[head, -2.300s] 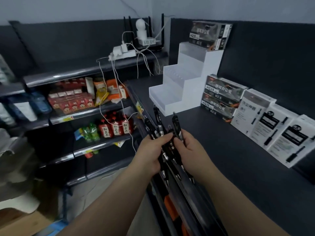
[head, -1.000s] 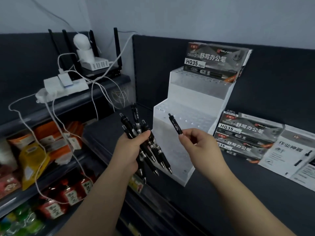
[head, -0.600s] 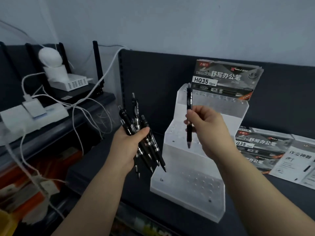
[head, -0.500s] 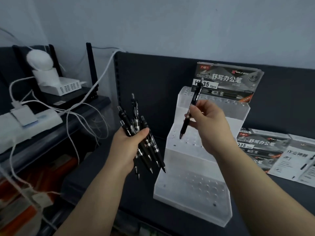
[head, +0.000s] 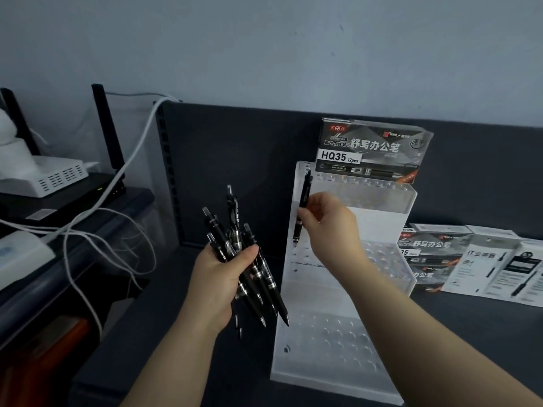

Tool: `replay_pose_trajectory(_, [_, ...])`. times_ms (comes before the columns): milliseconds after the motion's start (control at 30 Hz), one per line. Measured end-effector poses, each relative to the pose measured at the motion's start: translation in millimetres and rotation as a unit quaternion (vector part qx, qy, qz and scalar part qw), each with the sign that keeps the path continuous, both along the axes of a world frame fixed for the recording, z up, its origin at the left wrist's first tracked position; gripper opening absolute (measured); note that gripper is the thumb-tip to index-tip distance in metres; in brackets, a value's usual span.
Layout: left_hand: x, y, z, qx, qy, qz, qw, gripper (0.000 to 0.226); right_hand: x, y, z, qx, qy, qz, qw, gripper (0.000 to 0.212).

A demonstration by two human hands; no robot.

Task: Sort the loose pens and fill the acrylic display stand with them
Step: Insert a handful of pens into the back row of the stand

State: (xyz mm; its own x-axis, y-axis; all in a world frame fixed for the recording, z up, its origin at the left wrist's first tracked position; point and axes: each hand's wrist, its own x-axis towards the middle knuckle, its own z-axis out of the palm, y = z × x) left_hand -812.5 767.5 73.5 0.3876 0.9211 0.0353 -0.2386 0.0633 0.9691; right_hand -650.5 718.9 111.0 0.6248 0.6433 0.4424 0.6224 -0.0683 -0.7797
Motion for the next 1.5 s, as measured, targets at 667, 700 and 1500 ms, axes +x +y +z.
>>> replay_pose_trajectory(667, [-5,1,6,-0.013,-0.028,-0.040,0.999,0.011,-40,-30,2,-0.081,-0.068,0.055,0.993,0.009])
replay_pose_trajectory(700, [-4,0,7,-0.018,-0.038,-0.044,0.998,0.010,-46,-33,0,-0.113,-0.058,0.090,0.988,0.011])
replay_pose_trajectory(1500, [2,-5,7,-0.019,-0.032,-0.029,0.999,0.005,10,-15,-2,0.021,0.031,-0.014,0.999,0.015])
